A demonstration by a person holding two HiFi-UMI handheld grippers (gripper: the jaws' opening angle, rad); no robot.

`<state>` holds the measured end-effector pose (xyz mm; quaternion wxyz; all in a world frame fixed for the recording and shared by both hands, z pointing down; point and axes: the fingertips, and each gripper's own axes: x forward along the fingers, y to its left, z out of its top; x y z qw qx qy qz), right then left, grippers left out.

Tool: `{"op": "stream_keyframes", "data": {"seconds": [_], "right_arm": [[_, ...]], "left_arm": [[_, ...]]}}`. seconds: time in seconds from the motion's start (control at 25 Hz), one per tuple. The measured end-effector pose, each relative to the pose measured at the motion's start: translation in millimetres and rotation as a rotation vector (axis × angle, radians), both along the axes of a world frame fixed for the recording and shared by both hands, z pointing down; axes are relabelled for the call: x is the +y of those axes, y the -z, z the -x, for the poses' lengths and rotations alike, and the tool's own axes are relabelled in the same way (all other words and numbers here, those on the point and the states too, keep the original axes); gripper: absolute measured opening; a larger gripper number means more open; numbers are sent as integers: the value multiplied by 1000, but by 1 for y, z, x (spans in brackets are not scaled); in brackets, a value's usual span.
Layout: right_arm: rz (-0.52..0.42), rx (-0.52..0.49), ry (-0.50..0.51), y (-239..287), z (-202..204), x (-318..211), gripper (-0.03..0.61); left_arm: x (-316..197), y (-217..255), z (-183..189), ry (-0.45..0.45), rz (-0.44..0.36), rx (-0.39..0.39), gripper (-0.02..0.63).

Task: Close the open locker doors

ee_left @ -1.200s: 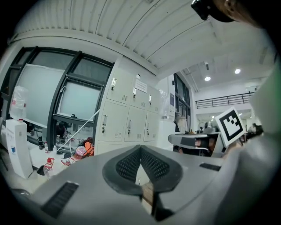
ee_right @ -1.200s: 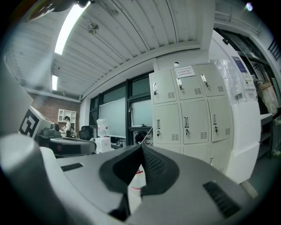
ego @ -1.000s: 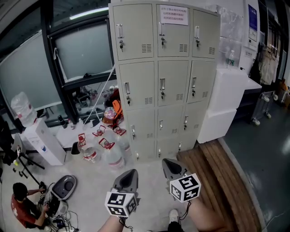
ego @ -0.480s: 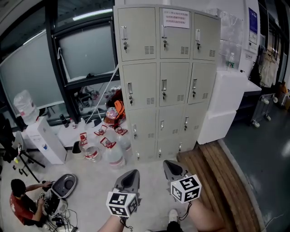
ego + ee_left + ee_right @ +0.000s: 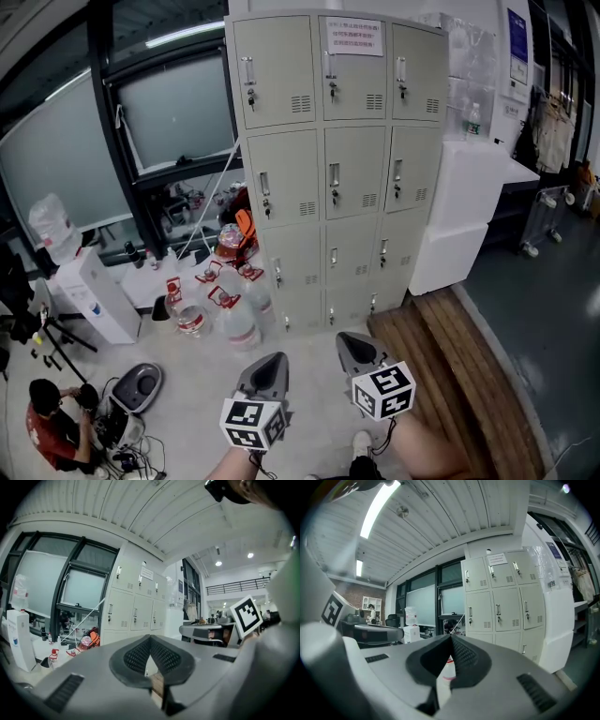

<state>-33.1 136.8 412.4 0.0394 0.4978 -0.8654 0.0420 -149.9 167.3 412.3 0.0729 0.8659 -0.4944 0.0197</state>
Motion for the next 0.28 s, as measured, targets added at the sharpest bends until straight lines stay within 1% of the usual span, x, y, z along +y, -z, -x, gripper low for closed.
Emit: {"op": "stream_keyframes", "data": {"seconds": [0.28], "right_arm": [[-1, -2, -5, -2, -7, 5, 0]], "left_arm": [[4, -1, -5, 0, -2, -1, 5]]}}
